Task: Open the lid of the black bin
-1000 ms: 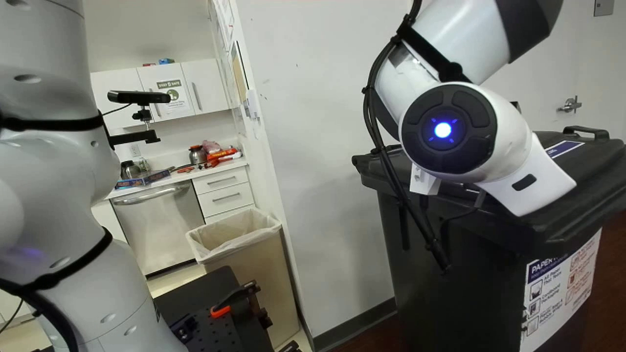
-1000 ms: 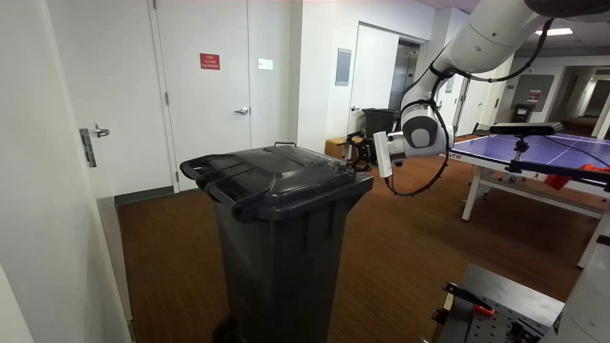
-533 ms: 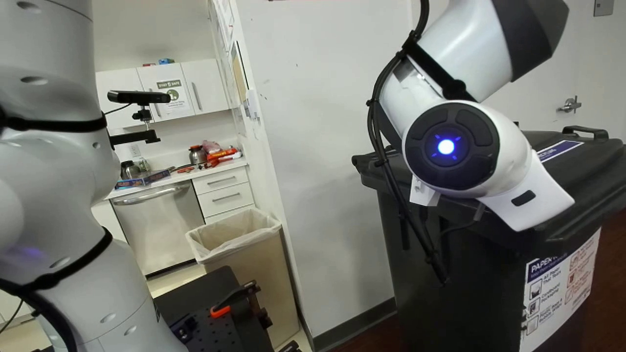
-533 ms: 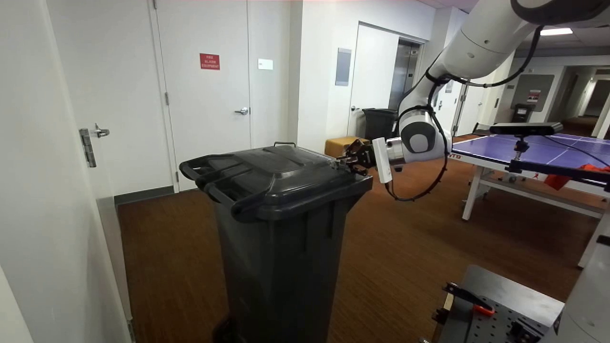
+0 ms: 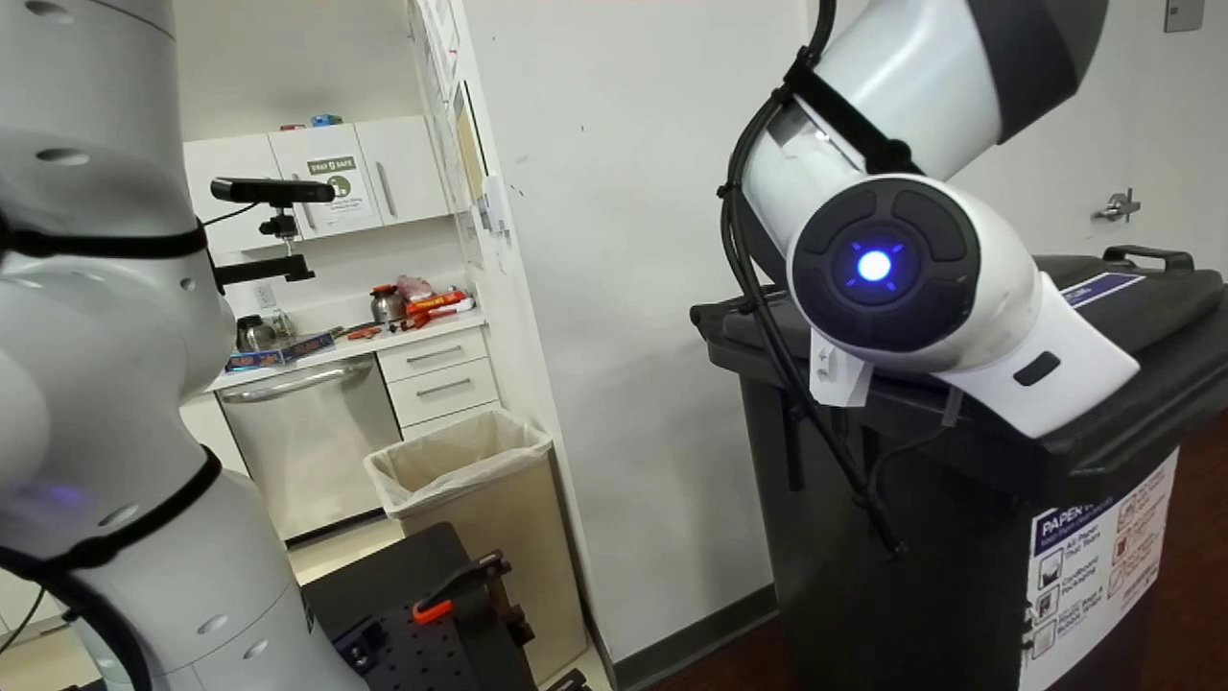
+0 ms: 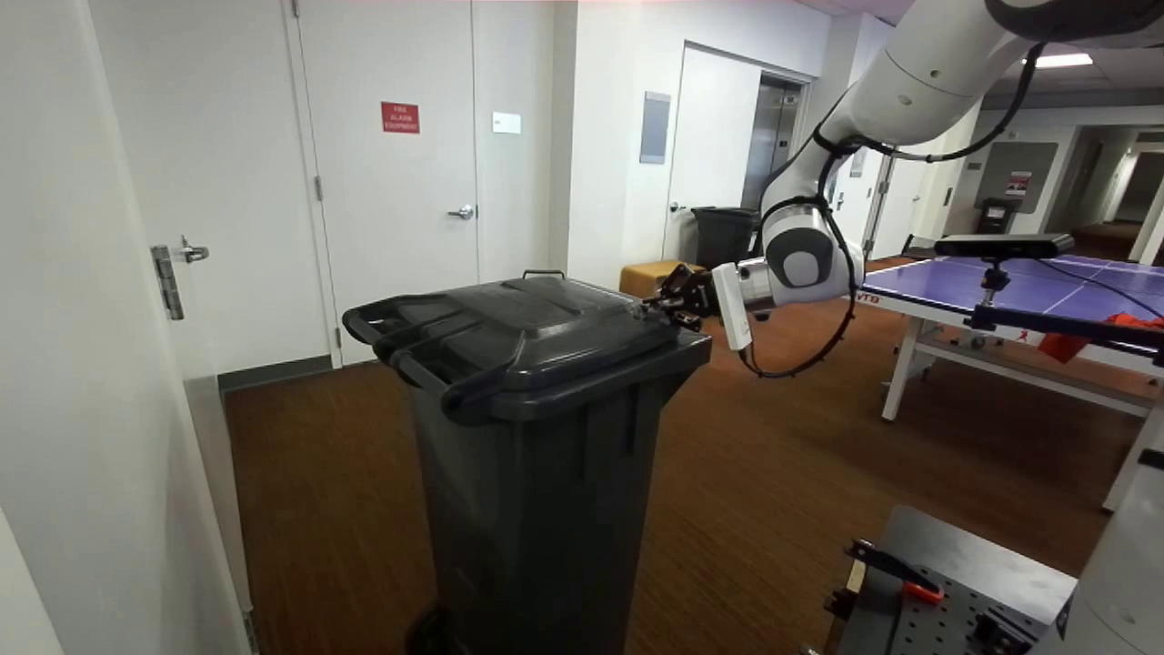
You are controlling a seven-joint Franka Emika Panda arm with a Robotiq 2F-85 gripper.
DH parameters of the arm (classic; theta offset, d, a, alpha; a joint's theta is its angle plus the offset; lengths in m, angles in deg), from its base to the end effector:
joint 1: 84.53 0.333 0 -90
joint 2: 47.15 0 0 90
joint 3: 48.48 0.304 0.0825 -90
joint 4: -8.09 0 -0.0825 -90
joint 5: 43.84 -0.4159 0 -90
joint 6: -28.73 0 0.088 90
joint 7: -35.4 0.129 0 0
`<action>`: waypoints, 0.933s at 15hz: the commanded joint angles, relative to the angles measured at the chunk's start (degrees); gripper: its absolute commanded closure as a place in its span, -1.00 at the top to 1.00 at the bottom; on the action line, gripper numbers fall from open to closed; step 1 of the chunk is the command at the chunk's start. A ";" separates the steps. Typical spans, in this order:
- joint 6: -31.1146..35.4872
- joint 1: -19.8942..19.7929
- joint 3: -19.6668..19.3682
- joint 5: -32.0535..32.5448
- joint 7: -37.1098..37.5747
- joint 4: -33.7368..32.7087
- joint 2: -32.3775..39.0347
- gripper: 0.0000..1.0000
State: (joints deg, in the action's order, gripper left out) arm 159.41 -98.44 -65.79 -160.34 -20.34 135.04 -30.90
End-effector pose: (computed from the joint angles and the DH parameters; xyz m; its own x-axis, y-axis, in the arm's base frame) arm 0.5177 -0.2752 0.2127 0.2644 -0.9619 0.0699 -0.3371 -0.1601 -0.9278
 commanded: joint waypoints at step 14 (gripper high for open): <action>17.24 3.84 5.80 30.15 22.04 0.26 -20.62 -0.94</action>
State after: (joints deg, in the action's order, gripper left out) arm 174.32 -95.54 -61.80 -135.21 -4.95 134.96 -47.43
